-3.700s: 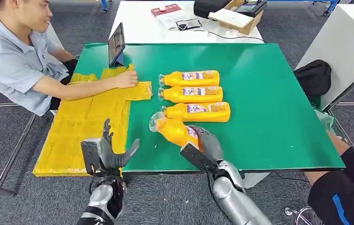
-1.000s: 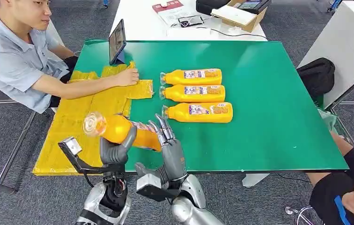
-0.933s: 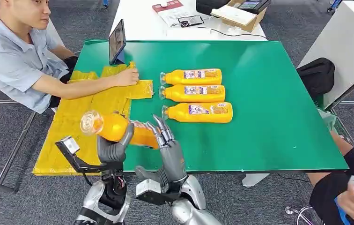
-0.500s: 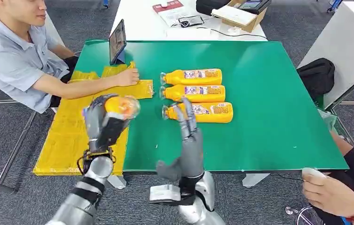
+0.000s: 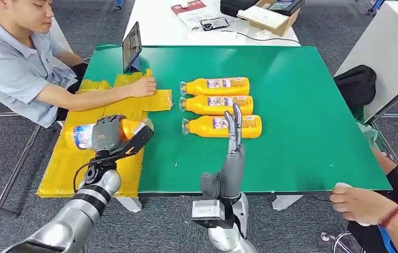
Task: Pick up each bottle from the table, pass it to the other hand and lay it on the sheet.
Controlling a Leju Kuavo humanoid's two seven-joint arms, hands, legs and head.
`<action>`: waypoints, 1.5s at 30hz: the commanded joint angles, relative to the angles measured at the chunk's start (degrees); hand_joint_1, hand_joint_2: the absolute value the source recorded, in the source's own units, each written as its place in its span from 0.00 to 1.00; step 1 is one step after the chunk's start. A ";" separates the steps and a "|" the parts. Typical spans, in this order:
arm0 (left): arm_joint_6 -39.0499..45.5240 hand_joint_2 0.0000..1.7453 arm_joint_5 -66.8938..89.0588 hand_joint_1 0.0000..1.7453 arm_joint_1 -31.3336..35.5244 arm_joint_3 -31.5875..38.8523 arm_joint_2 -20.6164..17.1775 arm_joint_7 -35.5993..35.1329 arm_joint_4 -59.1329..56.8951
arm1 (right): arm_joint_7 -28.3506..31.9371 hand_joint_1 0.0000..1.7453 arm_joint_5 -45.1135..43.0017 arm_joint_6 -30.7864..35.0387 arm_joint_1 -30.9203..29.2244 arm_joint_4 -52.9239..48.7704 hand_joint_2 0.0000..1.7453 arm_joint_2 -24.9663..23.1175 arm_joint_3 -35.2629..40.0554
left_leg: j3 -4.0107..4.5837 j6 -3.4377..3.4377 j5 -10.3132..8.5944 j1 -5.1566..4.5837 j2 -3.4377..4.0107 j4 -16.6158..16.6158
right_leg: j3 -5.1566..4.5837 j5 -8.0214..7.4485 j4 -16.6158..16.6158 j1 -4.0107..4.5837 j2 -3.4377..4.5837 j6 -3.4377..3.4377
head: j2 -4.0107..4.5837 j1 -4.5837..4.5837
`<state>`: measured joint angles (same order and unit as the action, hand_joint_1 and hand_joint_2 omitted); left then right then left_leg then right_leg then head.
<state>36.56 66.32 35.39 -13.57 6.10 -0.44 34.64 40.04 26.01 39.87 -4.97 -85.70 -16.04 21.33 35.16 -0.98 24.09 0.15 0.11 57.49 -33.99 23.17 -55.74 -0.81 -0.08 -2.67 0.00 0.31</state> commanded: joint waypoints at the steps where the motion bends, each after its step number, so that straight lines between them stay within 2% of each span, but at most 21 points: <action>1: -14.08 1.00 3.72 1.00 7.80 -0.99 -2.36 -3.22 -15.46 | -0.61 0.00 -4.77 -0.04 -2.89 11.88 0.00 2.82 0.48 | -0.28 0.07 0.05 0.09 0.01 -0.04 | 0.29 0.04 0.08 0.09 0.01 0.12 | 0.00 0.02; 4: -14.08 1.00 3.72 1.00 7.80 -0.99 -2.36 -3.22 -15.46 | -0.61 0.00 -4.77 -0.04 -2.89 11.88 0.00 2.82 0.48 | -0.22 0.07 0.01 0.07 0.01 -0.01 | 0.26 0.06 0.04 0.06 0.04 0.08 | 0.00 0.02; 9: -26.09 1.00 4.71 0.97 8.34 -1.70 -2.70 -2.85 -17.26 | -1.23 0.00 -6.02 -1.62 -4.10 14.43 0.00 3.00 0.35 | -0.24 0.09 0.00 0.05 0.04 -0.03 | 0.26 0.04 0.01 0.05 0.06 0.10 | 0.00 0.00; 10: -26.72 1.00 4.90 0.87 8.33 -1.89 -2.86 -2.87 -17.45 | -1.23 0.00 -6.07 -1.75 -4.26 14.84 0.00 2.99 0.33 | -0.16 0.08 -0.04 0.03 0.05 -0.05 | 0.17 -0.01 0.04 0.03 0.07 0.07 | 0.00 0.00; 11: -27.44 1.00 4.67 0.32 7.98 -1.19 -2.88 -2.32 -17.35 | -0.89 0.00 -6.40 -1.96 -4.70 15.90 0.00 2.84 0.14 | -0.31 0.10 0.00 0.04 0.08 -0.07 | 0.31 0.02 0.05 0.04 0.11 0.12 | 0.00 0.02; 12: -27.23 1.00 3.59 0.00 7.52 -0.26 -2.71 -1.04 -16.97 | -0.60 0.00 -6.65 -2.14 -4.88 16.42 0.00 2.76 0.02 | -0.26 0.09 -0.03 0.03 0.09 -0.09 | 0.26 -0.01 0.07 0.03 0.12 0.08 | 0.00 0.02; 14: -27.63 1.00 -2.07 0.00 5.97 4.02 -1.81 4.87 -15.44 | -0.29 0.00 -6.83 -2.49 -4.99 17.04 0.00 2.91 0.03 | -0.38 0.09 0.00 0.02 0.15 -0.11 | 0.35 0.00 0.07 0.02 0.18 0.10 | 0.00 0.02; 17: -33.65 1.00 -10.83 0.00 3.73 8.14 -1.05 15.39 -13.28 | -0.04 0.00 -7.62 -2.96 -5.58 18.25 0.00 3.44 0.91 | -0.37 0.05 -0.04 -0.01 0.05 -0.11 | 0.34 0.00 0.05 -0.01 0.07 0.04 | 0.00 0.04; 20: -46.27 1.00 -24.51 0.00 0.43 12.03 -0.73 27.92 -9.40 | -0.04 0.00 -9.62 -3.81 -7.16 20.66 0.00 4.40 3.69 | -0.51 0.07 0.00 0.01 0.12 -0.14 | 0.47 0.02 0.11 0.01 0.15 0.08 | 0.00 0.02; 23: -53.66 1.00 -35.61 0.00 -1.93 15.72 0.56 30.84 -4.68 | -0.04 0.00 -11.32 -4.15 -7.53 22.23 0.00 4.45 4.32 | -0.61 0.06 -0.02 -0.03 0.03 -0.17 | 0.61 0.01 0.10 -0.04 0.10 0.06 | 0.00 0.04; 24: -54.53 0.00 -40.16 0.00 -3.49 15.84 1.07 30.14 -0.77 | -0.04 0.00 -11.55 -3.66 -7.40 22.23 0.00 4.60 4.58 | -0.59 0.06 -0.04 -0.02 -0.01 -0.15 | 0.61 0.00 0.11 -0.03 0.06 0.06 | 0.00 0.02; 26: -53.02 0.00 -50.07 0.00 -6.63 15.68 2.75 26.84 8.19 | -0.04 0.00 -11.35 -3.46 -6.62 22.10 0.00 4.56 3.92 | -0.60 0.08 -0.01 0.02 0.00 -0.13 | 0.63 0.02 0.11 0.02 0.07 0.10 | 0.00 0.00; 31: -52.73 0.00 -50.78 0.00 -6.98 15.03 2.86 25.85 9.46 | -0.04 0.00 -11.30 -3.57 -6.46 21.92 0.00 4.60 3.86 | -0.34 0.08 -0.03 0.03 -0.09 -0.01 | 0.36 0.04 0.01 0.03 -0.04 0.09 | 0.00 0.00; 34: -49.56 0.00 -58.70 0.00 -8.33 14.32 4.06 26.21 13.36 | -0.04 0.00 -10.58 -4.06 -5.91 21.67 0.00 4.13 2.61 | -0.31 0.07 -0.02 0.01 -0.11 -0.03 | 0.33 0.06 0.01 0.02 -0.05 0.07 | 0.00 0.00; 35: -48.17 1.00 -61.07 0.00 -9.38 13.49 4.59 25.92 16.19 | -0.04 0.00 -10.47 -4.24 -5.64 21.41 0.00 3.94 2.10 | -0.37 0.09 0.03 0.05 -0.08 -0.01 | 0.38 0.09 0.01 0.06 -0.02 0.10 | 0.00 0.00; 39: -37.93 1.00 -66.35 0.00 -13.59 9.04 5.72 29.57 29.45 | -0.04 0.00 -8.44 -4.38 -5.41 20.93 0.00 3.59 0.88 | -0.26 0.07 0.03 0.05 -0.18 0.03 | 0.29 0.11 -0.02 0.05 -0.11 0.08 | 0.00 0.00; 45: -36.94 1.00 -66.84 0.00 -14.07 8.40 5.74 29.58 31.22 | -0.11 0.00 -7.91 -4.17 -5.62 20.95 0.00 3.71 0.73 | -0.28 0.07 0.05 0.05 -0.18 0.04 | 0.32 0.13 -0.03 0.06 -0.12 0.09 | 0.00 0.02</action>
<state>-11.05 6.11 26.56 -0.87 9.36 25.99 46.61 40.00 15.83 35.87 -9.34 -67.52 -12.98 23.91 35.05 -0.94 24.01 0.15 -0.02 57.49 -33.89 23.18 -55.78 -0.81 -0.14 -2.66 0.00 0.33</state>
